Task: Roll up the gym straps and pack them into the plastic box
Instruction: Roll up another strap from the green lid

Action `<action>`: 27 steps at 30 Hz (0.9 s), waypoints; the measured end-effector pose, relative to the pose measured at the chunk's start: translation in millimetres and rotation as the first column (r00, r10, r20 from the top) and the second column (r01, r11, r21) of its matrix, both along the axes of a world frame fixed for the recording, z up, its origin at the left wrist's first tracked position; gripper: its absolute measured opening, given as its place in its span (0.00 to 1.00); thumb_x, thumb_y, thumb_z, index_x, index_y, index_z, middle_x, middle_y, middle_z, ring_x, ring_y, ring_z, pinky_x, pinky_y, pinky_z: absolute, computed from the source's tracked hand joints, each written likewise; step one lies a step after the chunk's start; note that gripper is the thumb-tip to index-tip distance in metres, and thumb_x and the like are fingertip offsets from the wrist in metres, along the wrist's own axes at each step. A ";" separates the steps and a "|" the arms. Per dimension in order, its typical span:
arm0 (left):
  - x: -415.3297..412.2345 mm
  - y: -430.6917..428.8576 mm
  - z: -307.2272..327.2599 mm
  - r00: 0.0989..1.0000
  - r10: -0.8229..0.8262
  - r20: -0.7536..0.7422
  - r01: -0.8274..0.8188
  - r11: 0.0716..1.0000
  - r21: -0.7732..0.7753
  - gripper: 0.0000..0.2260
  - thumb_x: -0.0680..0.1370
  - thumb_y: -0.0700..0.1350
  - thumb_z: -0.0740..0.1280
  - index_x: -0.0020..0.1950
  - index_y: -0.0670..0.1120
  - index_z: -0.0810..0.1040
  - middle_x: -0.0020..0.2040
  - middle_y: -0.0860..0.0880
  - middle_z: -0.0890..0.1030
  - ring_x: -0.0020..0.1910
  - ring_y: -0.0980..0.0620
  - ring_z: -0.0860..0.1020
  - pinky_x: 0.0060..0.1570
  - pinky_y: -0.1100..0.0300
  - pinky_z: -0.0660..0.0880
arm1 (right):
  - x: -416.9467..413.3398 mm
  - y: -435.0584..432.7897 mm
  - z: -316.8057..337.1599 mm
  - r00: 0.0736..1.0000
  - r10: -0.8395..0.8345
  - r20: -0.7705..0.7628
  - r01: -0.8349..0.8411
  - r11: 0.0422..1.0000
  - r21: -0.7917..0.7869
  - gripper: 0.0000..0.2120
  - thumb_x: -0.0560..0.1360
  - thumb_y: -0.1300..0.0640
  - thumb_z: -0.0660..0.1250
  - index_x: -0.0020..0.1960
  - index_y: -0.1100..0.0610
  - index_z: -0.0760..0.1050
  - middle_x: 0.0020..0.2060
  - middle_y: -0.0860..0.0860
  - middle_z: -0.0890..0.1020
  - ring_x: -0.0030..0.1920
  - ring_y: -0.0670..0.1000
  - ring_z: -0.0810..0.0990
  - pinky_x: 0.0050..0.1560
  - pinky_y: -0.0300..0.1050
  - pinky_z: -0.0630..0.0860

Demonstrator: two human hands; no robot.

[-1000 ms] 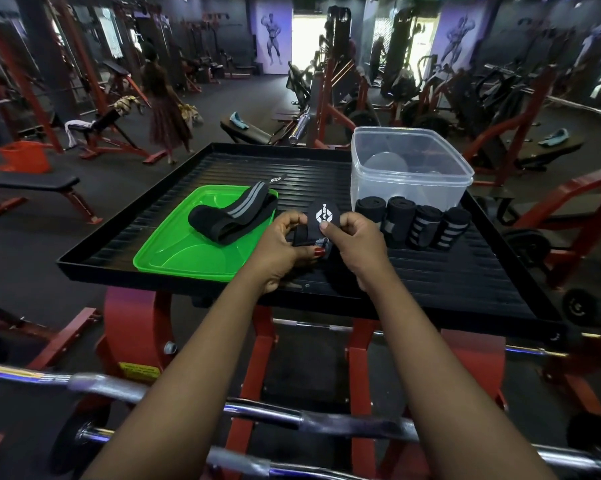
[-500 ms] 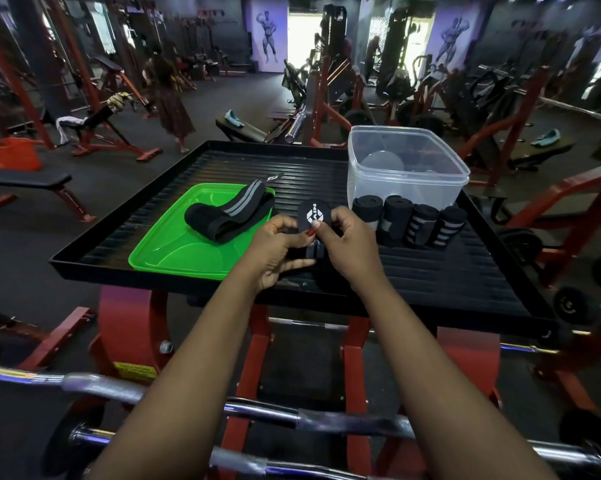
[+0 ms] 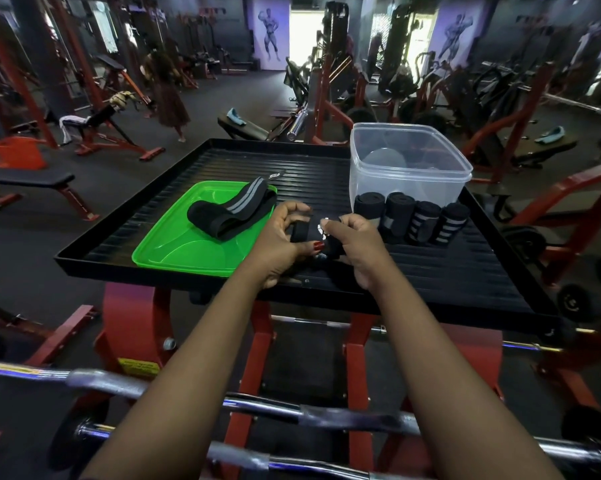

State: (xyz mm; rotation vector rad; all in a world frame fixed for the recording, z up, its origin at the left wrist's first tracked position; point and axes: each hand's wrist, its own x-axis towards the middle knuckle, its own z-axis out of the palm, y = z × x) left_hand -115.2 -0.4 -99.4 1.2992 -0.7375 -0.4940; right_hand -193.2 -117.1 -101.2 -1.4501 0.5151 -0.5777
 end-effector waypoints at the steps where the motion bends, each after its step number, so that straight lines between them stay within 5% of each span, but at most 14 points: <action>1: 0.7 0.8 0.1 1.000 0.000 0.014 0.000 1.000 -0.016 0.25 0.68 0.22 0.68 0.54 0.48 0.70 0.50 0.50 0.77 0.43 0.54 0.78 0.39 0.61 0.80 | -1.3 1.0 1.7 0.999 0.044 -0.003 -0.044 0.997 0.063 0.12 0.74 0.58 0.71 0.37 0.52 0.70 0.32 0.49 0.77 0.32 0.47 0.75 0.32 0.41 0.75; 7: 0.2 2.2 3.0 0.993 -0.103 -0.052 0.098 0.991 -0.094 0.22 0.70 0.22 0.65 0.55 0.46 0.74 0.49 0.48 0.80 0.43 0.58 0.79 0.42 0.64 0.79 | -3.9 2.5 2.0 0.985 0.082 0.154 -0.097 0.991 0.088 0.05 0.74 0.63 0.72 0.48 0.59 0.78 0.40 0.54 0.83 0.38 0.49 0.82 0.37 0.44 0.79; 12: 0.1 2.8 5.8 0.962 -0.091 -0.257 0.097 0.995 0.009 0.04 0.78 0.37 0.64 0.49 0.45 0.76 0.44 0.48 0.78 0.43 0.54 0.78 0.42 0.55 0.80 | 0.9 -2.3 -6.3 0.994 -0.029 0.106 0.049 0.979 -0.196 0.08 0.67 0.62 0.77 0.41 0.52 0.80 0.41 0.51 0.84 0.43 0.47 0.81 0.48 0.46 0.78; 15: 4.7 3.3 5.0 0.950 -0.039 -0.308 0.043 0.999 0.005 0.07 0.77 0.34 0.65 0.50 0.45 0.76 0.45 0.47 0.77 0.45 0.51 0.78 0.40 0.54 0.82 | -0.2 -1.0 -4.7 0.993 -0.004 0.115 0.028 0.977 -0.212 0.08 0.67 0.65 0.77 0.40 0.54 0.80 0.41 0.51 0.84 0.43 0.47 0.82 0.50 0.46 0.79; 18: 9.2 6.5 6.2 0.920 -0.087 -0.382 0.081 0.996 -0.032 0.20 0.75 0.31 0.65 0.62 0.49 0.73 0.47 0.47 0.78 0.46 0.50 0.79 0.43 0.50 0.81 | 0.3 -0.6 -4.2 0.990 0.015 0.138 0.010 0.984 -0.177 0.06 0.68 0.64 0.75 0.41 0.55 0.81 0.43 0.54 0.85 0.44 0.50 0.83 0.51 0.48 0.79; 23: 5.3 8.7 7.6 0.942 -0.134 -0.307 0.149 0.988 0.027 0.19 0.73 0.28 0.66 0.61 0.44 0.77 0.44 0.46 0.82 0.42 0.50 0.81 0.48 0.53 0.80 | 0.9 -3.9 -6.3 0.998 0.001 0.058 -0.001 1.000 -0.008 0.09 0.68 0.58 0.76 0.46 0.55 0.80 0.42 0.56 0.83 0.43 0.53 0.81 0.47 0.49 0.79; 27: -3.0 6.1 6.7 0.979 -0.108 -0.171 0.130 0.984 0.120 0.18 0.70 0.27 0.69 0.56 0.43 0.80 0.42 0.43 0.81 0.36 0.53 0.81 0.39 0.61 0.80 | 0.4 -5.9 -9.0 0.999 -0.049 -0.022 0.045 0.988 -0.145 0.07 0.70 0.52 0.75 0.42 0.55 0.83 0.42 0.59 0.85 0.41 0.53 0.81 0.48 0.59 0.80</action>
